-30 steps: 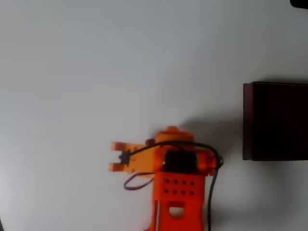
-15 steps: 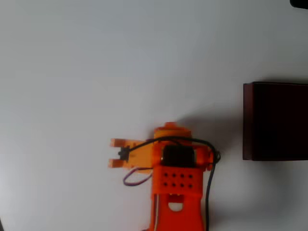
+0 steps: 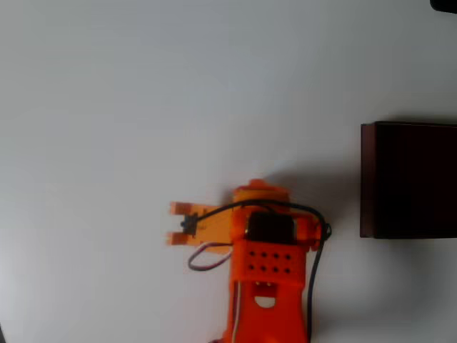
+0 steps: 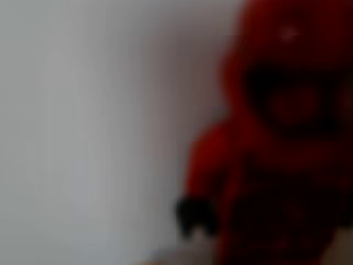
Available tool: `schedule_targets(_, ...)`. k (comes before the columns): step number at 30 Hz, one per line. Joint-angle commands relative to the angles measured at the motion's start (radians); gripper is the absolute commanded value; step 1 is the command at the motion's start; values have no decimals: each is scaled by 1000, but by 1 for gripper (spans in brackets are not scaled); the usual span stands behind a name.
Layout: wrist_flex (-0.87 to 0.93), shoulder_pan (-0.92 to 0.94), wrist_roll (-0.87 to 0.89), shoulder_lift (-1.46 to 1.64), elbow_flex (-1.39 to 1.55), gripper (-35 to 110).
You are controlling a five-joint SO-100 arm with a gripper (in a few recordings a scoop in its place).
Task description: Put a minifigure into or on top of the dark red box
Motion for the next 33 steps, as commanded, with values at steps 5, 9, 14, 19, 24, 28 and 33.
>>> schedule_targets(5, 2, 25, -25, 6, 8, 27)
schedule_targets(9, -15, 23, -25, -8, 11, 27)
schedule_targets(14, -18, 20, -25, -48, -9, 27)
schedule_targets(19, -17, 21, -26, -55, -12, 25)
schedule_targets(24, -17, 34, -31, -55, -9, 16)
schedule_targets(28, -17, 35, -28, -61, -11, 15)
schedule_targets(33, -14, 32, -25, -72, -18, 12)
